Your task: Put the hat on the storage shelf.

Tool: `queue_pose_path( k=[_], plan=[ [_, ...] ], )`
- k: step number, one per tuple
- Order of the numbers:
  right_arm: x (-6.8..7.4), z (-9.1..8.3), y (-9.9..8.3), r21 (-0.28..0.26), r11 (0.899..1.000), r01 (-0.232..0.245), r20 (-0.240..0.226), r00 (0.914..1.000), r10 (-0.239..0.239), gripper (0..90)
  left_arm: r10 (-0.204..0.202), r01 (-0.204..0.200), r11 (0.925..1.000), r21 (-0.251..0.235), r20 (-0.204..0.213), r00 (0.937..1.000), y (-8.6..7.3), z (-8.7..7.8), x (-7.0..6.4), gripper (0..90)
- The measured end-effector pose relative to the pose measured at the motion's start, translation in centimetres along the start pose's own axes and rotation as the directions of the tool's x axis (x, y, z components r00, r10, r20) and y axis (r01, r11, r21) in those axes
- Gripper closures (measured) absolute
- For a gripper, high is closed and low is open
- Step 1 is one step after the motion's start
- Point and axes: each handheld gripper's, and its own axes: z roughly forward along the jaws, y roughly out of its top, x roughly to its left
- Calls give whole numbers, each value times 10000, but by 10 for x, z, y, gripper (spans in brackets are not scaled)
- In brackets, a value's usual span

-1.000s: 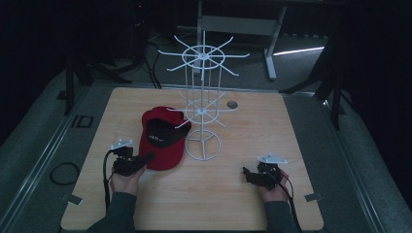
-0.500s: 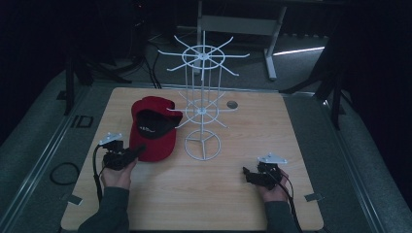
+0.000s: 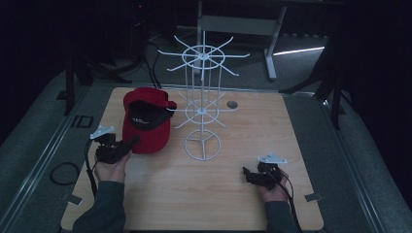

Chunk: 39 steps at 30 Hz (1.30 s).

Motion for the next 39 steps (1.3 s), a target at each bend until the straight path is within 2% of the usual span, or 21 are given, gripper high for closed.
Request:
queue_pose_path(
  k=[22,39],
  plan=[
    [0,0,0,3,10000,8,-5,10000,-8,237,221,-228,9980,-582,-122,9997,21,-11,-4,852],
    [0,0,0,-16,10000,14,-14,10000,-14,237,606,-618,9917,-1129,-141,9981,38,-19,-11,852]
  ],
)
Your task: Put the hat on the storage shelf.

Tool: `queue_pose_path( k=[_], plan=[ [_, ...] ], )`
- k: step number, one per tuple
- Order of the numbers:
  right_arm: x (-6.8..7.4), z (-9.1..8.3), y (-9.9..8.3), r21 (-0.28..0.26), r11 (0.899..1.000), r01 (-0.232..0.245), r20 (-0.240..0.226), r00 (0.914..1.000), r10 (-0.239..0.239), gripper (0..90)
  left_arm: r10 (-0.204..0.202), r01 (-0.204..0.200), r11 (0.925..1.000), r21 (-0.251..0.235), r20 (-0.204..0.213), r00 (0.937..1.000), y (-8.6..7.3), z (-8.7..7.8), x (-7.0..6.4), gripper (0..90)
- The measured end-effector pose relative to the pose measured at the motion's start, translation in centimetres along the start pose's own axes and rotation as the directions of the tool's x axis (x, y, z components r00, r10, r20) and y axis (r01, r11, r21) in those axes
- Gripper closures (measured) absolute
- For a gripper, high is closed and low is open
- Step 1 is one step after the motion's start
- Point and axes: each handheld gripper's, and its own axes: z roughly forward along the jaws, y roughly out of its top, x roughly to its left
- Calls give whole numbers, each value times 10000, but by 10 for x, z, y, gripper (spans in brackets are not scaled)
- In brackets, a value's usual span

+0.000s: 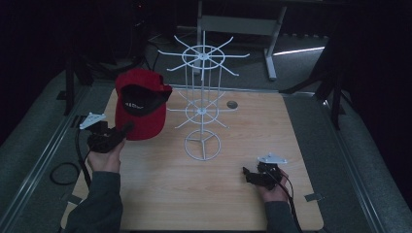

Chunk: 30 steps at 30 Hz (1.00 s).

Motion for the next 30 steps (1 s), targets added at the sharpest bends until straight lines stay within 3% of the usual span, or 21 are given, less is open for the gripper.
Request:
queue_pose_path(
  k=[30],
  plan=[
    [0,0,0,10,10000,23,-3,10000,-23,237,538,-544,9927,-1075,-85,9985,18,-7,-11,852]
  ],
)
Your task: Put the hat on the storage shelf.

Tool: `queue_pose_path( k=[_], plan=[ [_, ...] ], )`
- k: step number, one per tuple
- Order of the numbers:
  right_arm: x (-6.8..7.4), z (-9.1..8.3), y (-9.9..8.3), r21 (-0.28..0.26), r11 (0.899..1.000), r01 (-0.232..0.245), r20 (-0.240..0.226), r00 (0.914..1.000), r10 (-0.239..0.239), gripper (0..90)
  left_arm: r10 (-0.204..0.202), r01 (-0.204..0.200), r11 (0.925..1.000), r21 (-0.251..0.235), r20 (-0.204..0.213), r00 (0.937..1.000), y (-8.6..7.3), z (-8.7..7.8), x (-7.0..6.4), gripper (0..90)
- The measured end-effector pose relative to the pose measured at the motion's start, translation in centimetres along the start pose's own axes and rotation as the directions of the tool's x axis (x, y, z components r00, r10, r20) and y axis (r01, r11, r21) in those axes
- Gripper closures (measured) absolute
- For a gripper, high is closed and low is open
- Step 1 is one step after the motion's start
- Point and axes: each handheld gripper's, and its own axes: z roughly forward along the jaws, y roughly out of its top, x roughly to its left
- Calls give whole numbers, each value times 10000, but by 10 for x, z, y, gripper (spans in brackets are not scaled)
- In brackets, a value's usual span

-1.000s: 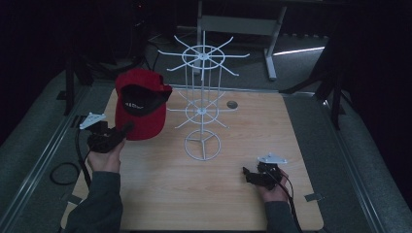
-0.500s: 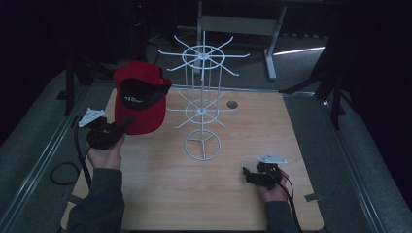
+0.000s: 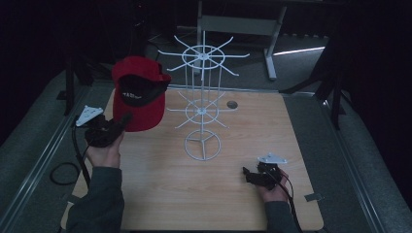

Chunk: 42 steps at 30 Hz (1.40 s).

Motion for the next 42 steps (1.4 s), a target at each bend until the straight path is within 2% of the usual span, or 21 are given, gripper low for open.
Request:
queue_pose_path(
  k=[29,42],
  plan=[
    [0,0,0,-8,10000,-6,4,10000,6,237,472,-472,9983,-355,-12,9989,19,-4,-7,853],
    [0,0,0,4,10000,4,-2,10000,-4,236,633,-626,9962,-600,100,9979,34,-2,-13,853]
  ],
)
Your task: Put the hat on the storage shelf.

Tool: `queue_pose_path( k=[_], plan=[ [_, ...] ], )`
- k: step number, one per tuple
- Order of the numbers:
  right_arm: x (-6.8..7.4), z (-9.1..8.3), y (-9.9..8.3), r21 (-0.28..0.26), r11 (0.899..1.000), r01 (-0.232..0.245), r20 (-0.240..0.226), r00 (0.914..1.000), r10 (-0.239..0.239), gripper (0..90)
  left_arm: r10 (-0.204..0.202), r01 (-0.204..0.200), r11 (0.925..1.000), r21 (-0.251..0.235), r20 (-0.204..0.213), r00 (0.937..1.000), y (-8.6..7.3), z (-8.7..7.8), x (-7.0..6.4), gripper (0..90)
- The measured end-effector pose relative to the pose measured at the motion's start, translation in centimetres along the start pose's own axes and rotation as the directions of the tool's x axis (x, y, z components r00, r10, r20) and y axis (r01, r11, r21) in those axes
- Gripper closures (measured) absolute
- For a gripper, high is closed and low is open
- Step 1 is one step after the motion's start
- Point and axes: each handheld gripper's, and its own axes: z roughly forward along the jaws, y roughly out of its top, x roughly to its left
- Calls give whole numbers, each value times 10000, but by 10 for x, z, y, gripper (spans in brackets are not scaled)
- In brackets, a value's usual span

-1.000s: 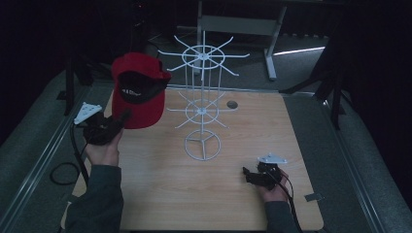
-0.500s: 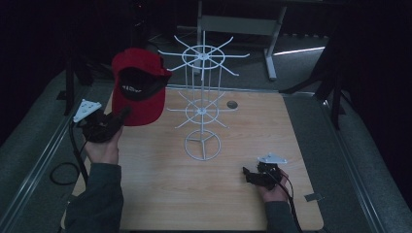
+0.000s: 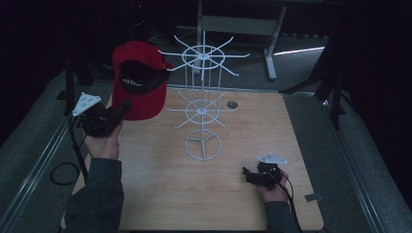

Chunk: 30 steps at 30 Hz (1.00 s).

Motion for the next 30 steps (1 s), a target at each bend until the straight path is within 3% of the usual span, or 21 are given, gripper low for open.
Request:
queue_pose_path(
  k=[12,30],
  plan=[
    [0,0,0,-4,10000,-2,-7,10000,2,235,-99,107,9990,-438,183,9998,10,-4,-4,853],
    [0,0,0,0,10000,-10,-11,10000,10,235,-158,180,9975,-680,333,9993,26,5,-9,853]
  ],
)
